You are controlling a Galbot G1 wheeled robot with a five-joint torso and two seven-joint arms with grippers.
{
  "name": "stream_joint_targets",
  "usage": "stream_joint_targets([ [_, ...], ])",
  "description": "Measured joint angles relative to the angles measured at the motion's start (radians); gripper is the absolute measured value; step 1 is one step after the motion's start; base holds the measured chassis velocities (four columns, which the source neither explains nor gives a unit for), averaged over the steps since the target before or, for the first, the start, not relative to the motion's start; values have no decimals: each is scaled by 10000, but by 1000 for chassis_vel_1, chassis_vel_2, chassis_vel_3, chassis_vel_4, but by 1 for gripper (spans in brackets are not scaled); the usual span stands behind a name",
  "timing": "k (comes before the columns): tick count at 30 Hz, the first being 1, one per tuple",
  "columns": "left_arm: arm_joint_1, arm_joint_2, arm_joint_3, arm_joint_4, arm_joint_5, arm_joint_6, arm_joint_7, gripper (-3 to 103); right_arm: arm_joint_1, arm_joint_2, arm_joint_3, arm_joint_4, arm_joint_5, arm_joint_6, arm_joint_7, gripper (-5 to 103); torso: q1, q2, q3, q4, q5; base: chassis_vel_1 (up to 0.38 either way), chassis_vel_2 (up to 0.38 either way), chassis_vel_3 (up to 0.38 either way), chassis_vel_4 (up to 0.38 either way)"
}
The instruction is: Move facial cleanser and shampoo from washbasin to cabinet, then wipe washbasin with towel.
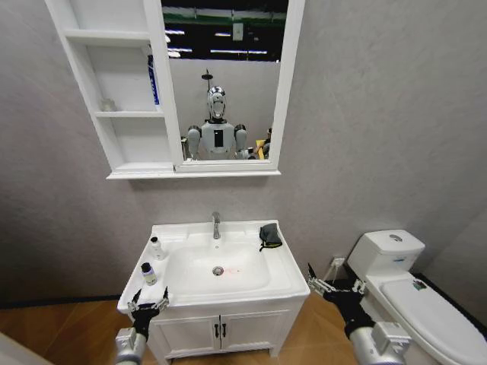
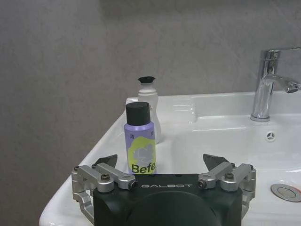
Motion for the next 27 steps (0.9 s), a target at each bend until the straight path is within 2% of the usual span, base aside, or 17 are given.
stream_joint_targets([
  [9, -908, 462, 108, 326, -393, 646, -66, 100, -12, 72, -38, 0, -52, 80, -17, 100, 0, 0, 0, 0, 0, 0, 0, 0, 0],
  [27, -2181, 734, 292, 1609, -391, 706, -355, 100, 193, 92, -132, 0, -53, 135, -69, 100, 0, -1, 0, -1, 0, 0, 0, 0, 0],
])
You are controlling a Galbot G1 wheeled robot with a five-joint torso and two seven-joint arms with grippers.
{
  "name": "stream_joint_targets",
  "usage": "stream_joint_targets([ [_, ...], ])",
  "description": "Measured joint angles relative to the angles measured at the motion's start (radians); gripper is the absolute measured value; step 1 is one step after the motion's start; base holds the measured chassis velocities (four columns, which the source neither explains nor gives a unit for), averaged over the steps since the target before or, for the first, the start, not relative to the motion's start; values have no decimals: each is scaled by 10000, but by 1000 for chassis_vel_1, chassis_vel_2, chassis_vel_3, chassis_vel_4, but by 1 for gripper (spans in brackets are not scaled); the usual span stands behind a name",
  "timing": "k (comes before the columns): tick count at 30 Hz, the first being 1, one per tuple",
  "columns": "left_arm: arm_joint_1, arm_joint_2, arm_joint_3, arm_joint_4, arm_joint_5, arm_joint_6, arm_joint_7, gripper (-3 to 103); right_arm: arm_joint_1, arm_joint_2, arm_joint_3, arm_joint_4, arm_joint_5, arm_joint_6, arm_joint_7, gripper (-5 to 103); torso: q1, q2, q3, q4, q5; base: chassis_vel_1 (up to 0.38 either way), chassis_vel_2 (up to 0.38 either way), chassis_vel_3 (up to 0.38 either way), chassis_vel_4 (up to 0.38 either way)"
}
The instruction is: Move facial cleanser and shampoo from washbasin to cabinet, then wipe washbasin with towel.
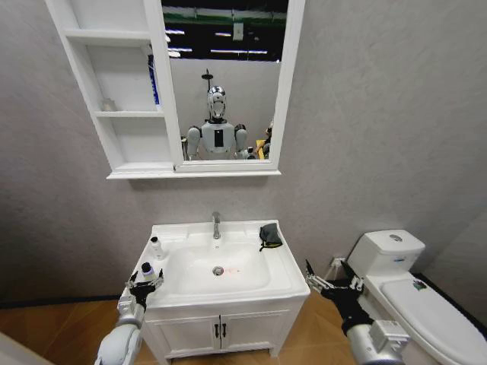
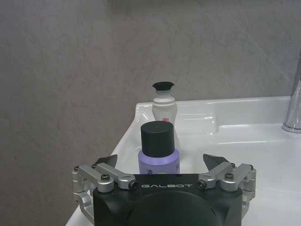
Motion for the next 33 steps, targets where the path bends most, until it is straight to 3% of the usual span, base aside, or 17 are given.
stream_joint_targets([
  [6, -127, -25, 77, 180, 42, 77, -173, 102, 24, -13, 44, 0, 15, -1, -3, 100, 0, 0, 0, 0, 0, 0, 0, 0, 0],
  [9, -128, -53, 91, 194, -2, 197, -277, 88, 71, -4, 46, -1, 25, -8, -4, 100, 0, 0, 0, 0, 0, 0, 0, 0, 0],
  [12, -134, -56, 92, 213, -11, 199, -285, 82, 93, -4, 43, 0, 29, -12, -4, 100, 0, 0, -1, 1, 0, 0, 0, 0, 0],
  [14, -169, -56, 90, 275, -37, 199, -302, 72, 133, -5, 35, -1, 32, -23, -3, 100, 0, 1, 0, 0, 0, 0, 0, 0, 0],
  [17, -211, -83, 59, 314, -43, 199, -304, 72, 135, -16, 34, 0, 33, -26, -4, 100, 0, 1, 0, 1, 2, 0, 0, 0, 0],
  [18, -220, -113, 57, 323, -44, 199, -303, 60, 142, -26, 34, 0, 33, -28, -7, 100, 0, 1, 0, 0, 1, 0, 0, 0, 0],
  [19, -220, -113, 57, 323, -44, 199, -303, 60, 142, -26, 34, 0, 33, -28, -7, 100, 0, 1, 0, 0, 1, 0, 0, 0, 0],
  [21, -194, -163, 96, 271, -47, 231, -304, 43, 184, -31, 35, 0, 26, -30, -12, 100, 0, 1, 0, 0, 1, 0, 0, 0, 0],
  [24, -118, -176, 138, 142, -86, 307, -312, 43, 193, -16, 20, -1, 19, -36, -13, 100, 0, 0, 0, 0, 0, 0, 0, 0, 0],
  [27, 94, -172, 175, -254, -110, 468, -416, 43, 200, 5, 6, 0, -10, -41, -15, 100, 0, 0, 0, 0, 0, 0, 0, 0, 0],
  [31, 531, 104, 205, -1647, -142, 841, -728, 43, 219, 20, 2, -48, -42, -45, -13, 100, 0, 0, 0, 1, -1, 0, 0, 0, 0],
  [33, 696, 610, 273, -2966, -522, 1440, -1235, 43, 261, 33, -28, -108, -60, -50, -12, 100, 0, 1, -1, 1, 2, 0, 0, 0, 0],
])
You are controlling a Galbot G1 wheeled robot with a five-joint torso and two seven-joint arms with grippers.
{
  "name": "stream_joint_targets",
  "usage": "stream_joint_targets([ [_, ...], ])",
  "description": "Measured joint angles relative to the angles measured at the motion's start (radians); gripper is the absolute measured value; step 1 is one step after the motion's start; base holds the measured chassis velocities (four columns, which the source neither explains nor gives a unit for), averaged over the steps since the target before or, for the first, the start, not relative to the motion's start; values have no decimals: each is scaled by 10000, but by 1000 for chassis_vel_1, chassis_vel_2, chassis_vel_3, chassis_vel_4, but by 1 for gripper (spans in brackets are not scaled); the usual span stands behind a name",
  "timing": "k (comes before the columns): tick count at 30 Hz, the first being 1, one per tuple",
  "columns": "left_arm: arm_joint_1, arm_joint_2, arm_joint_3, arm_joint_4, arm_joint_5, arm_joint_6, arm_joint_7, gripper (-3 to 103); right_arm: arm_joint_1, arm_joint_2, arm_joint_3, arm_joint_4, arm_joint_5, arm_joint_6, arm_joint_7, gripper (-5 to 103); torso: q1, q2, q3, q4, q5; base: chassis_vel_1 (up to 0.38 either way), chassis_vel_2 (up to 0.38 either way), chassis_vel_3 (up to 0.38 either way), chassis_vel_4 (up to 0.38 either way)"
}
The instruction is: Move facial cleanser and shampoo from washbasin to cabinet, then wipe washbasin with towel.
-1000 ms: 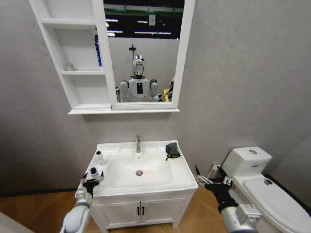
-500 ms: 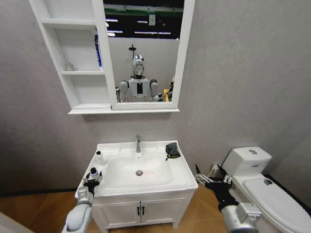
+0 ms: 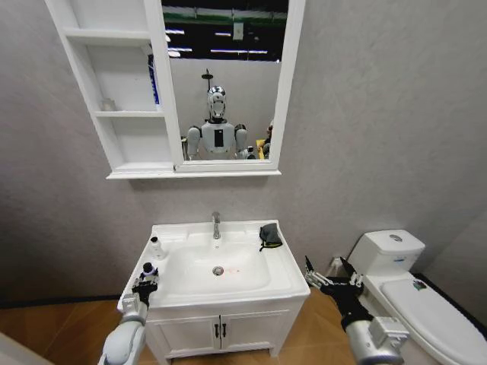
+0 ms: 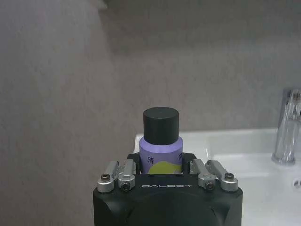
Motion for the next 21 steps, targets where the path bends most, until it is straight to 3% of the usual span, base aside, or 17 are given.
stream_joint_targets([
  [2, -147, 783, 97, -1094, -737, 949, -740, 43, 37, 13, -47, -42, -8, -9, -1, 100, -1, 1, 0, 3, 0, 0, 0, 0, 0],
  [3, -147, 783, 97, -1094, -737, 949, -740, 43, 37, 13, -47, -42, -8, -9, -1, 100, -1, 1, 0, 3, 0, 0, 0, 0, 0],
  [4, -412, 1202, 165, -1605, -1208, 1549, -1169, 43, 47, 15, -63, -52, -10, -10, -2, 100, -1, 1, 0, 3, -2, 0, 0, 0, 0],
  [5, -412, 1202, 165, -1605, -1208, 1549, -1169, 43, 47, 15, -63, -52, -10, -10, -2, 100, -1, 1, 0, 3, -2, 0, 0, 0, 0],
  [6, -729, 1548, 236, -1971, -1656, 2038, -1513, 43, 49, 16, -72, -58, -10, -10, -3, 100, -1, 1, -1, 0, -2, 0, 0, 0, 0],
  [7, -1462, 2168, 404, -2422, -2617, 2858, -2088, 43, 47, 3, -66, -57, -10, -10, -3, 100, -1, 1, 0, -1, -3, 0, 0, 0, 0],
  [8, -1462, 2168, 404, -2422, -2617, 2858, -2088, 43, 47, 3, -66, -57, -10, -10, -3, 100, -1, 1, 0, -1, -3, 0, 0, 0, 0],
  [9, -1866, 2457, 489, -2503, -3132, 3197, -2330, 43, 41, -10, -55, -44, -8, -10, -2, 100, -1, 1, 0, -2, -2, 0, 0, 0, 0],
  [10, -2947, 3126, 708, -2322, -4176, 3666, -2660, 43, 17, -30, -32, -5, 0, -10, -3, 100, -1, 1, 0, -2, -5, 0, 0, 0, 0],
  [14, -4102, 3713, 865, -1753, -4770, 3840, -2729, 43, 0, -24, -16, 43, 8, -10, -2, 100, 0, 0, 1, -5, -3, 0, 0, 0, 0],
  [16, -5458, 4262, 1067, -1030, -5574, 4058, -2725, 43, -1, -3, -15, 34, 9, -10, -3, 100, 1, 0, 2, 0, -3, 0, 0, 0, 0],
  [17, -5458, 4262, 1067, -1030, -5574, 4058, -2725, 43, -1, -3, -15, 34, 9, -10, -3, 100, 1, 0, 2, 0, -3, 0, 0, 0, 0],
  [21, -7291, 4837, 1505, 35, -6496, 4403, -2550, 43, 5, -2, 26, -115, -12, 12, -3, 100, 0, 0, 2, 2, -3, 0, 0, 0, 0],
])
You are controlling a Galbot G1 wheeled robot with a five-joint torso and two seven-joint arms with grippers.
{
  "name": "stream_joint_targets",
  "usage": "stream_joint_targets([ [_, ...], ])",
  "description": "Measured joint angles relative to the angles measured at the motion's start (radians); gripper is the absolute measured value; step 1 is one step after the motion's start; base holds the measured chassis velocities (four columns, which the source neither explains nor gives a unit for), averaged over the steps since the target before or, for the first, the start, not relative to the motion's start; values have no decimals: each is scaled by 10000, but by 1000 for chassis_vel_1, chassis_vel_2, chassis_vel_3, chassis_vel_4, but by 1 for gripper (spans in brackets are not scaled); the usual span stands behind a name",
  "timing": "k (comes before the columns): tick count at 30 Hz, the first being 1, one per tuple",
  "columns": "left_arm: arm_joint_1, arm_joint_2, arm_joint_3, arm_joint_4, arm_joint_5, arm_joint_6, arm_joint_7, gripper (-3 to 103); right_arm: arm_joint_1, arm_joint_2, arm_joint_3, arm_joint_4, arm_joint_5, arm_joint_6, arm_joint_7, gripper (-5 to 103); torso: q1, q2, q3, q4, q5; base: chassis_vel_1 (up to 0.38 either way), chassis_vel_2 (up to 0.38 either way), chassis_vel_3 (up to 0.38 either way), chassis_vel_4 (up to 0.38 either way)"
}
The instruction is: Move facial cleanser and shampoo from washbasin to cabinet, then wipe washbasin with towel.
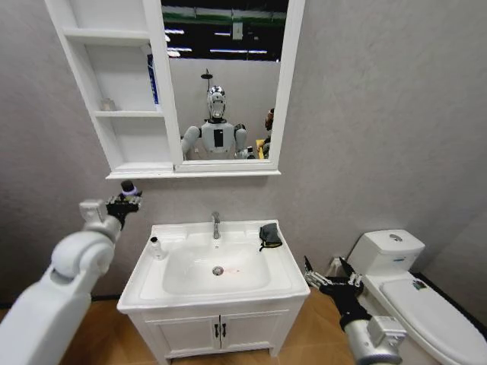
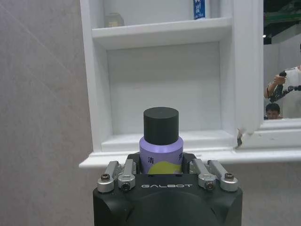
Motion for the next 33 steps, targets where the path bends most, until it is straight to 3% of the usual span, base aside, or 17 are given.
stream_joint_targets([
  [4, -1840, 209, 766, 1408, -315, 137, 448, 43, 33, 0, 6, -26, -3, 2, 4, 100, 0, 1, -1, -2, 5, 0, 0, 0, 0],
  [12, -4155, 52, 2517, 3869, -529, -126, 950, 43, -166, 52, 116, -74, -65, 136, 20, 100, 2, -2, 1, -5, 0, 0, 0, 0, 0],
  [20, -5212, -552, 2974, 5205, 16, -509, 1300, 43, -151, -13, 167, 26, -118, 137, 96, 100, 0, -1, 0, -3, 2, 0, 0, 0, 0],
  [33, -5753, -1025, 3356, 6564, 897, -1029, 1910, 43, -222, 3, 153, 126, -125, 206, 122, 100, 1, -2, -1, -3, 1, 0, 0, 0, 0],
])
